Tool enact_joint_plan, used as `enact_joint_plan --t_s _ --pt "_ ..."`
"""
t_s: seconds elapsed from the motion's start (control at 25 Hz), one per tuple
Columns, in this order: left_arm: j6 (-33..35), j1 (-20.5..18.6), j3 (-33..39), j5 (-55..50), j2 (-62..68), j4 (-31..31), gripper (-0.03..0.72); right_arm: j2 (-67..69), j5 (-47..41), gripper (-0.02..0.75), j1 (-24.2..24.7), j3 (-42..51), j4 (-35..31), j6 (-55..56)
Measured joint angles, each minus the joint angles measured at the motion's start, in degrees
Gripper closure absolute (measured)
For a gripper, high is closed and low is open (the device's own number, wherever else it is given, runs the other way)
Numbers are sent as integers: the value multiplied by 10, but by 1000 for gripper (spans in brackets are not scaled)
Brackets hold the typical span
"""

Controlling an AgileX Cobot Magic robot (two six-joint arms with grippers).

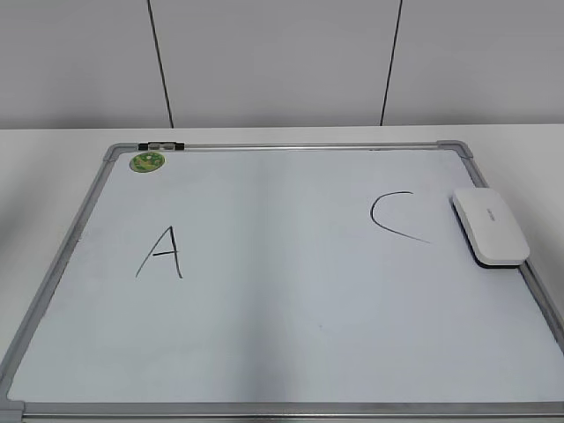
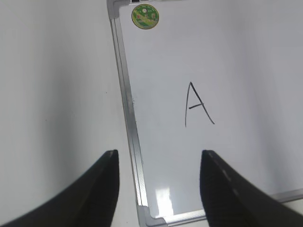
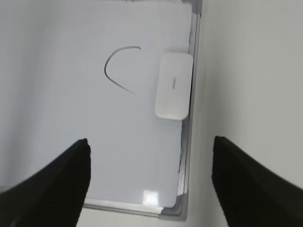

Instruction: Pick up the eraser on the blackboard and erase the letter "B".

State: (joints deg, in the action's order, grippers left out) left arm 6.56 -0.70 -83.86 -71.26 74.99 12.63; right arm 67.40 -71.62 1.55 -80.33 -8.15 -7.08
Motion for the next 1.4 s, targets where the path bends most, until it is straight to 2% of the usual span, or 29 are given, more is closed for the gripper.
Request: enact_joint_plan --t_s 0.12,0.36,0.64,0.84,1.08,1.4 --pt "-8 5 61 -3 -69 -2 284 -102 -1 146 0 101 14 0" --pt "-29 5 207 -5 -223 -4 284 -250 -5 146 -1 231 15 2" --pt "-32 5 358 -9 -405 -5 285 -321 -6 148 -31 283 6 2" --pt "-33 5 448 -10 -503 -9 284 -376 -6 149 -32 312 6 11" --pt "-33 5 515 -8 -554 -16 284 -405 -7 150 -32 381 29 12" --pt "-33 5 531 56 -555 -46 284 -411 -7 150 -32 491 57 22"
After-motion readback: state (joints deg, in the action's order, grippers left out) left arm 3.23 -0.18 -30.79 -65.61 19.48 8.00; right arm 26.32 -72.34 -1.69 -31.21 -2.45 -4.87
